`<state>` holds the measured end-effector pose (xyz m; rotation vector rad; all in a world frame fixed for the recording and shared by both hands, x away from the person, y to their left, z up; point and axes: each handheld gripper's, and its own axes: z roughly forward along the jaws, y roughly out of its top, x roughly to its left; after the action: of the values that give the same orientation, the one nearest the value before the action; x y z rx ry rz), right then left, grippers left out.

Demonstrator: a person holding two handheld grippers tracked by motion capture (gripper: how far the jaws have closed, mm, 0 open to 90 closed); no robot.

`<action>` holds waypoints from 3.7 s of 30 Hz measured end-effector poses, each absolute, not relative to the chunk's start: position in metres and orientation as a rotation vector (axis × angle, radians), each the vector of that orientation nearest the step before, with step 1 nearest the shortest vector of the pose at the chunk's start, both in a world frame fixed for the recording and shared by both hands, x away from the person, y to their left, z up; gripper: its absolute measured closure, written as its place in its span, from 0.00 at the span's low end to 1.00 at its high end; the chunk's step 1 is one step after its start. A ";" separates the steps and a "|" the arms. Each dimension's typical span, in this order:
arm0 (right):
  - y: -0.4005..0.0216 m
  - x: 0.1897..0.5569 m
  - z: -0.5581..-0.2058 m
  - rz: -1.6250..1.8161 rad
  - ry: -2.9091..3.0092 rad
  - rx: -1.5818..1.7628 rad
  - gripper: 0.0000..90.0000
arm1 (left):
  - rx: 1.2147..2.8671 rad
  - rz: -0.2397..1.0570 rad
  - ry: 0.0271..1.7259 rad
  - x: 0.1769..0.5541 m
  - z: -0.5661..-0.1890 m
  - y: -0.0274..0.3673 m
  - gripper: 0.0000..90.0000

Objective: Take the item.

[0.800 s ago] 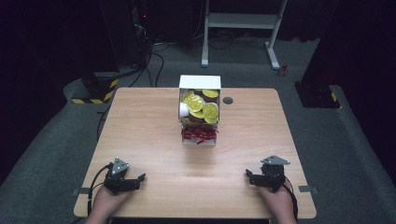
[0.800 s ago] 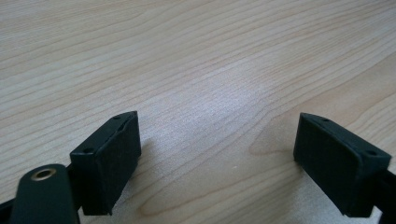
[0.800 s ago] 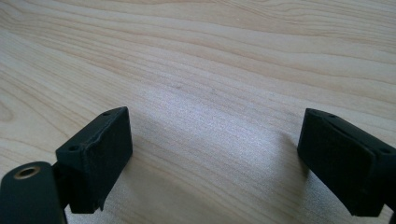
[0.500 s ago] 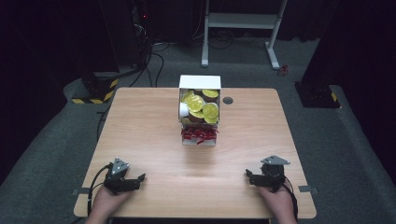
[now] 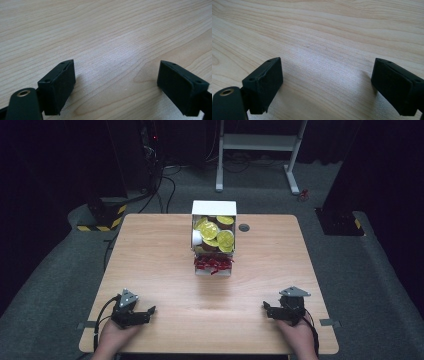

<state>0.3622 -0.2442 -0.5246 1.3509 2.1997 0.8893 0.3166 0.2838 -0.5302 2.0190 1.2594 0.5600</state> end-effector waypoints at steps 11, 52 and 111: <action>-0.244 0.362 -0.525 0.891 2.201 1.349 0.12 | 2.006 0.583 1.261 0.315 -0.529 0.285 0.24; -0.245 0.362 -0.524 0.897 2.212 1.336 0.13 | 1.851 0.604 1.140 0.318 -0.459 0.248 0.34; -0.244 0.361 -0.524 0.906 2.218 1.332 0.14 | 1.772 0.651 0.880 0.347 -0.370 0.187 0.34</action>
<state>0.3609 -0.2441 -0.5243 1.3316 2.2178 0.9065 0.3474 0.1869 -0.3698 1.7721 0.8801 0.6508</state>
